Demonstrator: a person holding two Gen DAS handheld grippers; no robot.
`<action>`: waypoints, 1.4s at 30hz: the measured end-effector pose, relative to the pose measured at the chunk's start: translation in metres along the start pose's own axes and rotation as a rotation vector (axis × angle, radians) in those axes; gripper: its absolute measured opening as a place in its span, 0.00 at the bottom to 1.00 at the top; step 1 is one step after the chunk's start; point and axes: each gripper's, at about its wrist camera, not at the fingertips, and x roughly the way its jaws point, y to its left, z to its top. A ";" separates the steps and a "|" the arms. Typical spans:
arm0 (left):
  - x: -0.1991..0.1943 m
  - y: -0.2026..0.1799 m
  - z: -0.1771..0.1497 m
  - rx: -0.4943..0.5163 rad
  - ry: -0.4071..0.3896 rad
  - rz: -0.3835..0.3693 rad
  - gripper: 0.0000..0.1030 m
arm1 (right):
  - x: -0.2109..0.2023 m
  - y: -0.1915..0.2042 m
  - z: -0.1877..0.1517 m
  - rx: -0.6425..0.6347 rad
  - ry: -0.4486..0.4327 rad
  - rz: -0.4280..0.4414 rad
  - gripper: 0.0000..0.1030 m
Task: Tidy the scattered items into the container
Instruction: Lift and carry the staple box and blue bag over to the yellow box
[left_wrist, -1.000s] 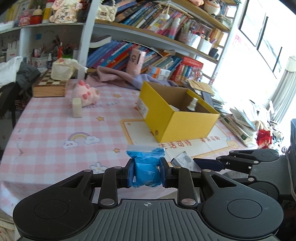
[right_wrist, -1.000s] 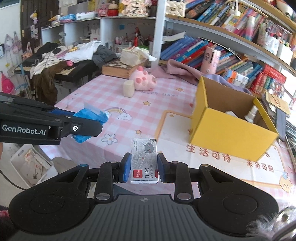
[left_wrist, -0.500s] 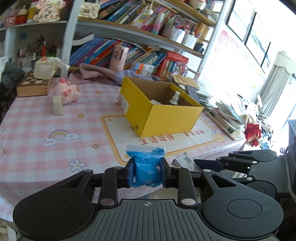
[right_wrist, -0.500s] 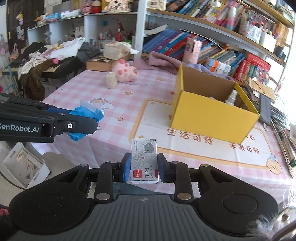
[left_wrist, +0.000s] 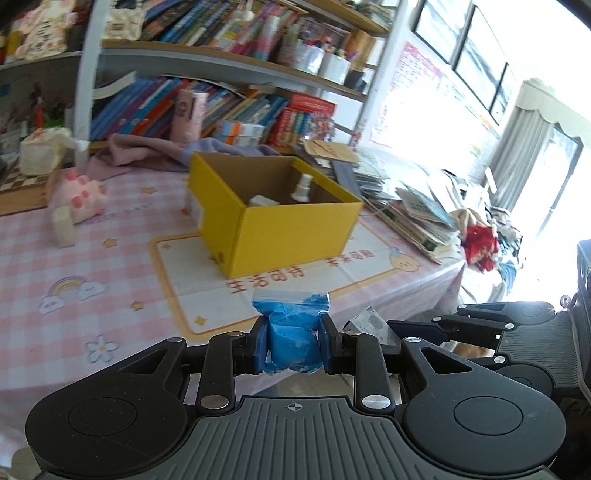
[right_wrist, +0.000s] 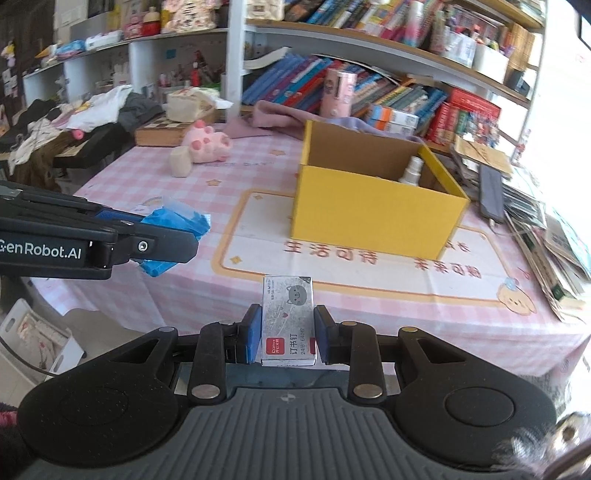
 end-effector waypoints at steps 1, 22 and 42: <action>0.003 -0.004 0.001 0.008 0.004 -0.007 0.25 | -0.001 -0.005 -0.002 0.012 0.002 -0.007 0.27; 0.035 -0.036 0.016 0.105 0.034 -0.118 0.25 | -0.012 -0.051 -0.013 0.146 0.005 -0.121 0.27; 0.082 -0.039 0.034 0.154 0.080 -0.198 0.25 | 0.021 -0.078 0.001 0.190 0.047 -0.152 0.27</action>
